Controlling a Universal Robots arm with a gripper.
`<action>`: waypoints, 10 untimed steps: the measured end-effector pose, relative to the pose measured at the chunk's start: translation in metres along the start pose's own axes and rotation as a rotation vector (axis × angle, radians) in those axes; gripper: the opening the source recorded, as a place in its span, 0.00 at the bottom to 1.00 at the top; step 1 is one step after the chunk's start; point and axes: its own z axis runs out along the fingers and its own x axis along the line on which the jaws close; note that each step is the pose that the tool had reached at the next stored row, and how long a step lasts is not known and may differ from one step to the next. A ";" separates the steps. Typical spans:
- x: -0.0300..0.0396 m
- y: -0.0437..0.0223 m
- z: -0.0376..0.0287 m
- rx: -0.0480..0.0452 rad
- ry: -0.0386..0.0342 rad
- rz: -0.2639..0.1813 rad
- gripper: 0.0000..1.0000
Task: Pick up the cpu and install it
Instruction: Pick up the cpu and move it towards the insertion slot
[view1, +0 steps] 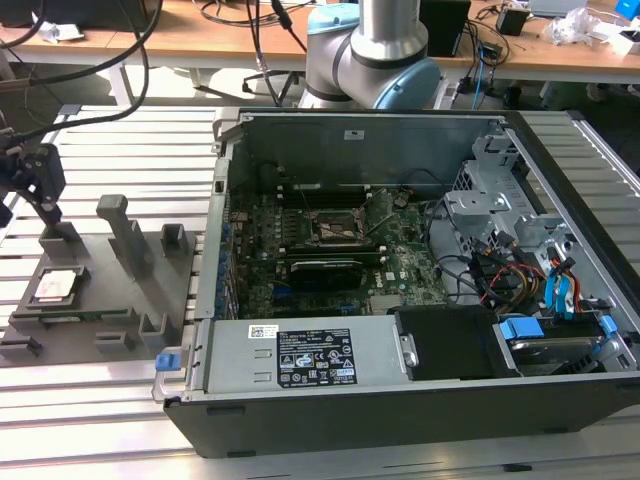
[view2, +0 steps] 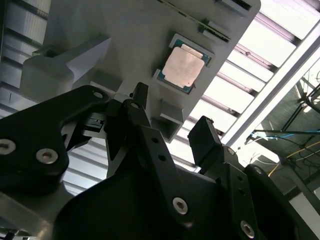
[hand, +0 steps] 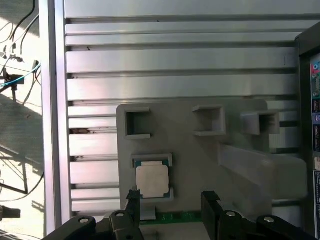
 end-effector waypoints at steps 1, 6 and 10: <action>0.0000 0.0000 0.0004 0.0000 0.0000 0.000 0.60; 0.0001 0.0000 0.0035 0.0000 -0.0001 0.000 0.60; 0.0002 0.0000 0.0067 0.0000 0.0000 0.000 0.60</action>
